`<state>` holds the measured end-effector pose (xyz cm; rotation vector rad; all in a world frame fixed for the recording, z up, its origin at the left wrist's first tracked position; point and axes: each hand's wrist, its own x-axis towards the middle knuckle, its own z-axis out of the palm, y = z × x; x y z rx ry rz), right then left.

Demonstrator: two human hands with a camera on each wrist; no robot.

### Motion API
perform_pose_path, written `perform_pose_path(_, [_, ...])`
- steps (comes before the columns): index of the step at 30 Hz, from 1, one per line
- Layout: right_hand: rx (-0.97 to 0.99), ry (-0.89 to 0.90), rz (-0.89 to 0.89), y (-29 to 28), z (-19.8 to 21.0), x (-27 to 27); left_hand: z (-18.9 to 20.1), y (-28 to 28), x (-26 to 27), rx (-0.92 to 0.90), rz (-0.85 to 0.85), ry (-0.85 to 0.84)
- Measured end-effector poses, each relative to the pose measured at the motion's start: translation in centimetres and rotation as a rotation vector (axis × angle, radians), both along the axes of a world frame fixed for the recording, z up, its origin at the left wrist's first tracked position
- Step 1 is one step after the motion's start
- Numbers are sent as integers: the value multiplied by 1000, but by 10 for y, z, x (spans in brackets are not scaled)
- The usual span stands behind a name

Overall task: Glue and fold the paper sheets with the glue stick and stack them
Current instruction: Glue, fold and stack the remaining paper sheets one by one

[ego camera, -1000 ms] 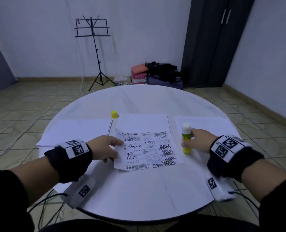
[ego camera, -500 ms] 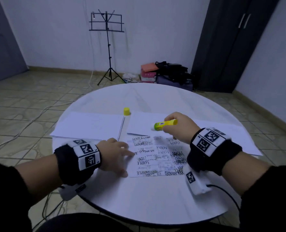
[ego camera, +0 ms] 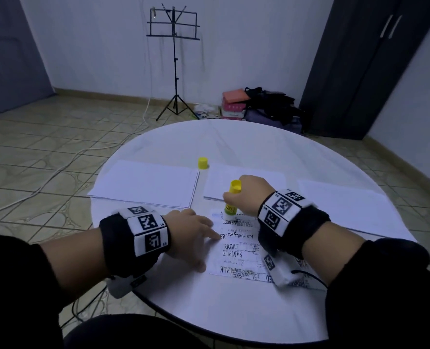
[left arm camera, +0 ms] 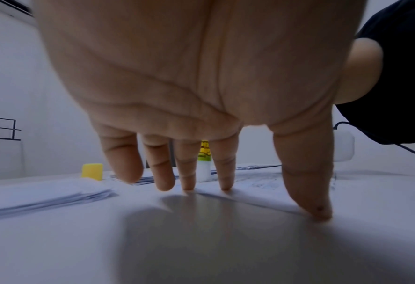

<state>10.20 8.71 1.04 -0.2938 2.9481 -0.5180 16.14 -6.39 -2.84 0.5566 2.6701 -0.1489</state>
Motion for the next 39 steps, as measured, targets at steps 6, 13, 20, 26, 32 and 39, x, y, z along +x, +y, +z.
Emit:
perform_pose_path(6, [24, -18, -121, 60, 3, 1, 1, -1, -3, 27, 5, -1])
perform_pose_path(13, [69, -12, -238, 107, 8, 10, 4, 4, -6, 51, 49, -9])
perform_pose_path(20, [-175, 51, -7, 50, 18, 29, 9, 6, -8, 40, 141, -16])
perform_pose_path(26, [-125, -5, 170, -6, -1, 40, 19, 8, -3, 15, 192, -25])
perform_pose_path(32, [-70, -8, 300, -6, -7, 63, 13, 6, -9, -14, 136, -33])
perform_pose_path(39, [-86, -34, 255, 39, -3, 81, 15, 13, -13, -132, 98, -12])
